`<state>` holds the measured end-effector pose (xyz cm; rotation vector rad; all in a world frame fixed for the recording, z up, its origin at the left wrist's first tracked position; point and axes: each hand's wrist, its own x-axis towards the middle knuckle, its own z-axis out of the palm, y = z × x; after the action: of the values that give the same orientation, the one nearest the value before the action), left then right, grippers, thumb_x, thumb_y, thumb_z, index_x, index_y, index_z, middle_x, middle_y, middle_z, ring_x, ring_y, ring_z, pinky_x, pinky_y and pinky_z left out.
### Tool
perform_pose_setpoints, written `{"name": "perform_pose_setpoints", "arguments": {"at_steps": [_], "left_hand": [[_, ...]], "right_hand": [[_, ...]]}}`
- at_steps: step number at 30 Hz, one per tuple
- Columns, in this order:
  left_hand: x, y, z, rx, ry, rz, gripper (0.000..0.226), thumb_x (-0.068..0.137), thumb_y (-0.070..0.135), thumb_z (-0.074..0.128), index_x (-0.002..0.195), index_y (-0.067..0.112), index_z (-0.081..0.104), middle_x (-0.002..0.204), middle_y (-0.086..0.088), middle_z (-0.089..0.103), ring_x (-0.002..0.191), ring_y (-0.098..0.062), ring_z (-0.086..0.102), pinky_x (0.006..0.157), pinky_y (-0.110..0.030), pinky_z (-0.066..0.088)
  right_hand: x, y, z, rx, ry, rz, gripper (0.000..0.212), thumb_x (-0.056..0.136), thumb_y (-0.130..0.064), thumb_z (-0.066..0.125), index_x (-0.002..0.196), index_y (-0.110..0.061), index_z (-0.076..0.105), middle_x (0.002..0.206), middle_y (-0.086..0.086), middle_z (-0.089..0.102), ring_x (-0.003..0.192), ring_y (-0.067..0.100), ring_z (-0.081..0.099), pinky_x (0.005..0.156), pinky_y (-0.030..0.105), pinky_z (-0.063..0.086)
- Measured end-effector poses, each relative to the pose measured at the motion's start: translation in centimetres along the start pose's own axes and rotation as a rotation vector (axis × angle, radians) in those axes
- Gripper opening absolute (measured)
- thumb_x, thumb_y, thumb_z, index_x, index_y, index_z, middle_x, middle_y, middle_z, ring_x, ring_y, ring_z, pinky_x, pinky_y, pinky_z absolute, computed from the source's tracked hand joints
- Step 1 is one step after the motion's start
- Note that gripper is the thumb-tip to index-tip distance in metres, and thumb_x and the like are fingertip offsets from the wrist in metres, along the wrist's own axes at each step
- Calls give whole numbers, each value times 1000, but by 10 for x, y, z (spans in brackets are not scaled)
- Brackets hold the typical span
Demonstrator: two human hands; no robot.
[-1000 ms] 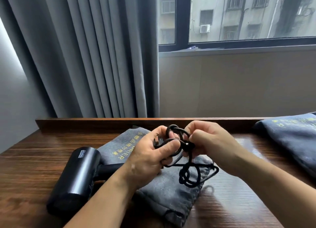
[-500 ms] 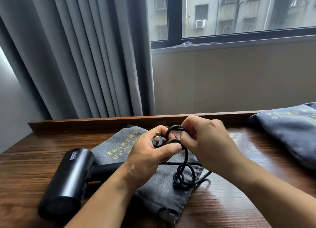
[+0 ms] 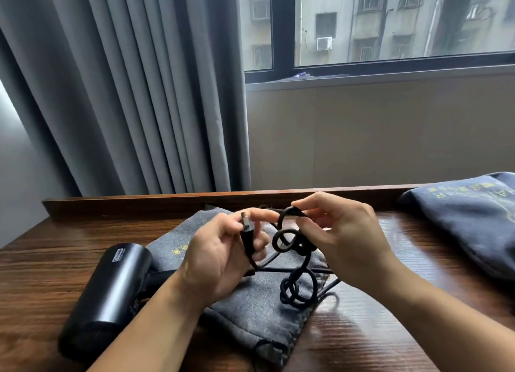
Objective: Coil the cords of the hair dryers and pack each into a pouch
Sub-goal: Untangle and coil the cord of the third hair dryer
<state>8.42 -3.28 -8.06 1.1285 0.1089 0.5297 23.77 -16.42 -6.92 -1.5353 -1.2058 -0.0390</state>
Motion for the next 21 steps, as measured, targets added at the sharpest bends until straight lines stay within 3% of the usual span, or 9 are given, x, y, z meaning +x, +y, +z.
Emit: {"name": "perform_pose_setpoints", "arguments": {"at_steps": [2,4,7,9,11,14,18,21], "left_hand": [[2,-2,3,76,84,19,45,74,17,51,108,-4,70,75,-6,47,64,-14,46,57,-28,37],[2,-4,4,248,140,80,33,83,20,64,112,2,64,76,-6,56,65,-14,55,58,-25,44],[2,-11,2,530,276,211,33,72,29,85,95,14,66,80,2,70,72,-16,66,67,-26,55],[2,-14,6,547,321,243,17,71,26,83,84,20,73,81,1,75,75,-17,71,70,-26,57],[0,-14,8,536,321,249,10,80,14,84,85,17,76,86,-5,78,81,-17,73,73,-26,57],[-3,-11,8,422,288,236,21,68,21,75,87,14,78,89,-13,76,82,-22,71,76,-30,55],[-3,-9,15,481,347,177,38,60,24,96,85,9,72,77,-4,75,72,-15,70,66,-24,54],[-1,-9,10,507,344,160,27,67,12,91,84,11,71,81,-8,76,76,-18,71,66,-23,54]], "right_hand": [[-1,1,-2,20,21,8,22,83,-8,77,87,-30,75,71,-9,72,63,14,67,63,27,54],[-2,0,-3,57,44,10,26,82,-5,78,88,-30,76,72,-9,72,62,13,66,62,21,52],[-6,-4,0,118,43,13,24,80,-7,80,88,-29,74,72,-2,71,61,16,66,59,19,50],[-9,-6,3,113,42,-6,20,80,-9,81,87,-27,75,70,-2,72,59,17,66,56,19,50],[-10,-6,7,100,63,-11,18,81,-9,81,88,-26,78,67,-4,72,57,13,65,56,20,50],[-10,-5,8,51,82,8,19,82,-13,81,90,-30,80,69,-10,74,59,10,67,61,24,55],[-10,-5,11,-4,26,26,18,85,-16,80,97,-29,81,73,-18,75,65,6,71,70,27,59],[-10,-5,10,-36,-40,13,21,87,-15,77,104,-27,80,79,-17,76,72,3,72,74,28,59]]}}
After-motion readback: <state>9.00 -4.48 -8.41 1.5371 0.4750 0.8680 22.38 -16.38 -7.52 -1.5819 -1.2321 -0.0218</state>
